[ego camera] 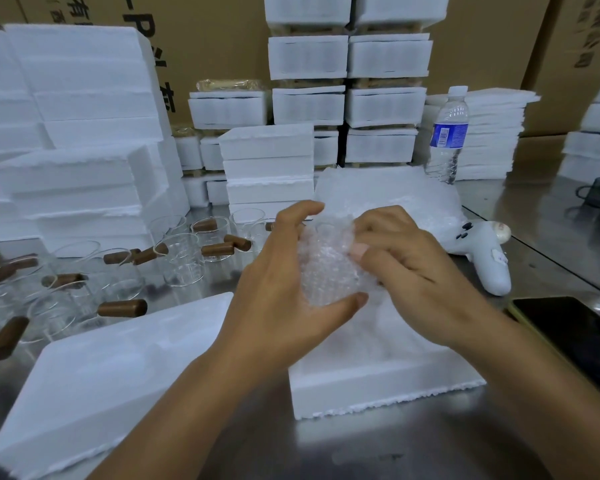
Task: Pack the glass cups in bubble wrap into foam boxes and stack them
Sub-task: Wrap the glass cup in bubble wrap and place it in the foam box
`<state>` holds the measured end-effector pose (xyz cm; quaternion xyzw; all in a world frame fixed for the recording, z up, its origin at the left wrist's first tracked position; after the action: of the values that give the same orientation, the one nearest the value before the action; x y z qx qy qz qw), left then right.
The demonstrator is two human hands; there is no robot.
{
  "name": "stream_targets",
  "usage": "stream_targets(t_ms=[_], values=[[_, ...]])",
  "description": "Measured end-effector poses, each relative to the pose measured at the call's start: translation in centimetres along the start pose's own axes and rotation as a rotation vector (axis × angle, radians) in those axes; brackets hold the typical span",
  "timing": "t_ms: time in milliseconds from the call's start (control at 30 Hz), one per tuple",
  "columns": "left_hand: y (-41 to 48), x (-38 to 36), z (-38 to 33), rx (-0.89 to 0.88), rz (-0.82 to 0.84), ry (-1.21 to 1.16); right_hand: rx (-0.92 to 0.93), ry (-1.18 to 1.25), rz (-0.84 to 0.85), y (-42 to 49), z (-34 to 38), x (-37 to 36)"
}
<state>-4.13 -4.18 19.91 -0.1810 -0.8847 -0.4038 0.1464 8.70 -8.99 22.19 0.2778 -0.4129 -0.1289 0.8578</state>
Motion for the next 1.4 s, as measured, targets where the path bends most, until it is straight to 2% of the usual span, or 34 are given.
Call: stream_targets(t_ms=[267,333,400,467,500,600,700,767,900,1000,1233,1400], values=[[-0.3,-0.7,-0.8,-0.080,0.094,0.067,-0.006,-0.170,0.089,-0.4,-0.3,-0.5],[-0.3,-0.7,-0.9,-0.064,0.091,0.064,-0.004,-0.139,0.013,-0.3,0.1,0.2],[-0.2,-0.5,-1.0,-0.012,0.049,0.032,-0.029,-0.041,-0.152,-0.1,0.0,1.5],[-0.3,-0.1,-0.7,0.070,-0.004,-0.020,-0.104,0.020,-0.276,0.1,-0.7,2.8],[-0.3,0.0,-0.6,0.108,-0.024,-0.045,-0.179,0.073,-0.286,0.2,-1.3,3.3],[-0.5,0.0,-0.6,0.149,-0.039,-0.074,-0.355,0.224,-0.122,0.2,-2.8,3.7],[-0.5,-0.1,-0.8,0.114,-0.020,-0.049,-0.410,0.279,0.118,0.0,-3.6,3.0],[-0.6,-0.1,-0.8,0.088,0.002,-0.037,-0.443,0.255,0.210,-0.3,-3.8,2.4],[-0.6,0.0,-0.6,0.046,0.030,0.002,-0.466,0.238,0.314,-0.6,-4.0,2.7],[-0.6,0.1,-0.5,0.001,0.072,0.083,-0.432,0.329,0.406,-0.9,-4.0,3.2],[-0.5,0.7,-0.2,0.043,0.247,0.213,-0.466,0.520,0.437,-1.0,-4.3,2.9],[-0.5,1.1,0.2,0.069,0.413,0.269,-0.509,0.497,0.515,-1.3,-4.7,1.9]])
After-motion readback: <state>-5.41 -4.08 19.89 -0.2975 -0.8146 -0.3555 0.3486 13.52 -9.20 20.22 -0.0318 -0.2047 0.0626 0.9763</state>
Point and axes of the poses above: each hand's wrist, its own y-axis towards the middle knuckle, its own x-axis out of the back of the hand, z = x × y, the point moved 4 cm from there along y, towards the middle knuckle, and after that the axes turned 9 degrees about -y, right-handed, at the moved point
